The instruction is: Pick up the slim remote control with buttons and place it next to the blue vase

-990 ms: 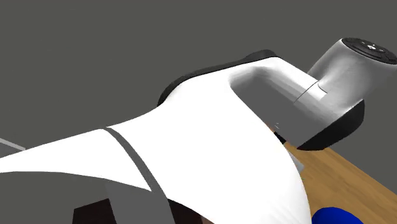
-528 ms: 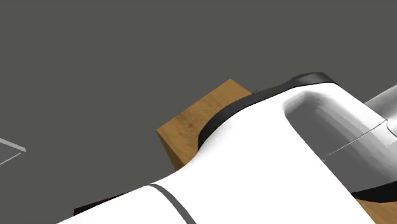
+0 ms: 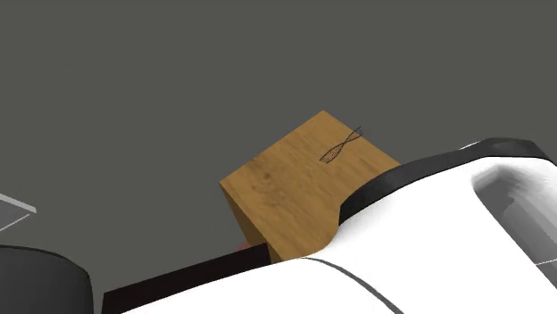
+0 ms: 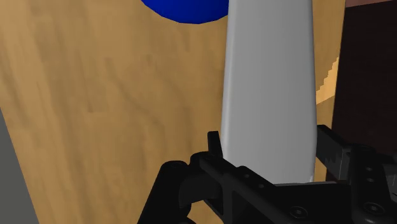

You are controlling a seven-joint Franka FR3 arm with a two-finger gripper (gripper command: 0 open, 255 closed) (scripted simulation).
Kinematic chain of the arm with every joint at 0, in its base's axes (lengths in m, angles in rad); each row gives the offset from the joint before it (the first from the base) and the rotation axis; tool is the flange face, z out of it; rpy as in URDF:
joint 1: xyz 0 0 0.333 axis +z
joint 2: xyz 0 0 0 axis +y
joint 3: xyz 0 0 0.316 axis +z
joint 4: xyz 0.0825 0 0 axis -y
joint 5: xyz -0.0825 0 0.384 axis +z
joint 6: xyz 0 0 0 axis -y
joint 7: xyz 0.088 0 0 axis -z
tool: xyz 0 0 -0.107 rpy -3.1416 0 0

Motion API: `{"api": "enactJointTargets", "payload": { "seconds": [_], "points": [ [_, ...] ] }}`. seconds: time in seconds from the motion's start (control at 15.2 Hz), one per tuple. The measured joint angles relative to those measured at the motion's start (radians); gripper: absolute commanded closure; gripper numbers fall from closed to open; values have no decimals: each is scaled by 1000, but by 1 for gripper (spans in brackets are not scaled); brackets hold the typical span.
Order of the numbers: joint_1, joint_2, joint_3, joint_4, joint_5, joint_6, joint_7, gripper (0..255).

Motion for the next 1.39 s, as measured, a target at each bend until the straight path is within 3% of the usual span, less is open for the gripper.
{"api": "enactJointTargets", "payload": {
  "seconds": [1.39],
  "points": [
    [-102, 207, 87, -126, 225, 230, -158, 255]
  ]
}}
